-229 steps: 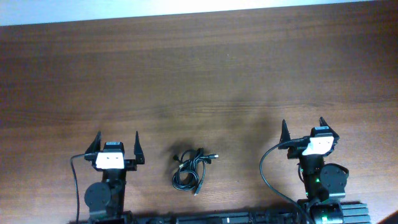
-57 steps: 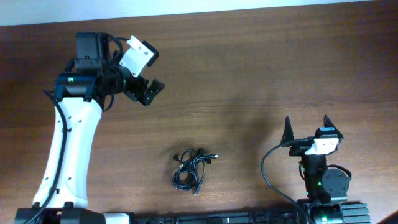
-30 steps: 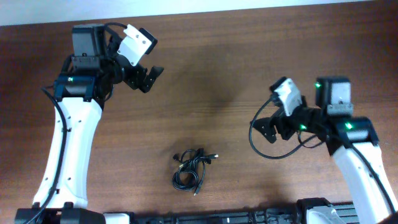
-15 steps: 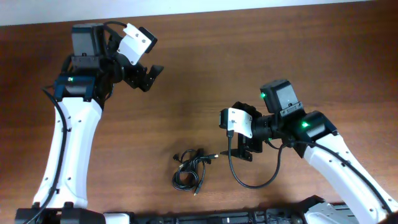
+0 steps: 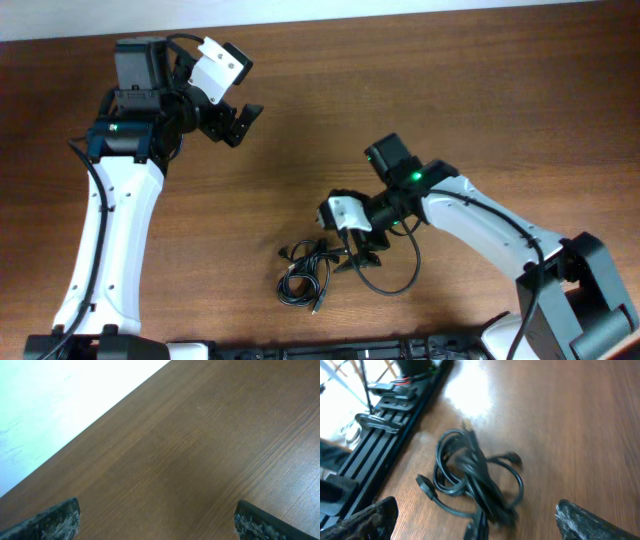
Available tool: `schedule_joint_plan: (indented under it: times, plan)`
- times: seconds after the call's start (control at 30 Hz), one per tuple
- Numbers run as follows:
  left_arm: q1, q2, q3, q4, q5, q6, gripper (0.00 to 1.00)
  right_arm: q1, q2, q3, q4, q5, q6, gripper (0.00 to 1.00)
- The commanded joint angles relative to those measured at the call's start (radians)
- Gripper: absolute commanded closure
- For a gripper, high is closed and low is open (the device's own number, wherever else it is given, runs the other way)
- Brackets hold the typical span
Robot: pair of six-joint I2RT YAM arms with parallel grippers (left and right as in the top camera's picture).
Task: Untangle cables
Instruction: 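Move the right gripper down onto the black cable bundle, then grasp the cable bundle with the right gripper and lift it toward the left gripper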
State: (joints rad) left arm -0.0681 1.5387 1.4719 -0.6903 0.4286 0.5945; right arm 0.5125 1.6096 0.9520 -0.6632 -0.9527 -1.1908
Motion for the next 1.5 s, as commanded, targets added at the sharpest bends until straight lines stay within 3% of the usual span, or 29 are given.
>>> schedule_joint_plan:
  times: [0.0,0.27,0.43,0.47,0.63,0.93,1.2,1.47]
  plan:
    - [-0.002,0.002,0.019,0.006,0.004,0.001,0.01,0.066,0.015,0.017,0.026,0.017,-0.062,0.10]
    - [-0.002,0.002,0.019,0.006,0.024,0.001,0.01,0.083,0.103,0.017,0.079,0.016,-0.062,0.23]
    - [-0.002,0.002,0.019,0.005,0.024,0.001,0.01,0.083,0.120,0.017,0.107,-0.016,-0.058,0.91]
    - [-0.002,0.002,0.019,0.005,0.024,0.001,0.01,0.083,0.120,0.017,0.107,-0.016,-0.058,0.96]
    - [-0.002,0.002,0.019,0.001,0.024,0.001,0.01,0.066,0.117,0.037,0.122,0.011,0.098,0.96]
    - [-0.006,0.002,0.019,-0.003,0.098,0.001,0.01,-0.204,0.072,0.254,0.117,-0.039,0.678,0.96]
    - [-0.086,0.002,0.018,-0.003,0.140,0.001,0.01,-0.305,0.058,0.350,0.126,-0.117,0.675,0.96]
    - [-0.100,0.047,0.018,-0.003,0.140,0.002,0.01,-0.312,-0.045,0.354,0.279,-0.111,0.620,0.96]
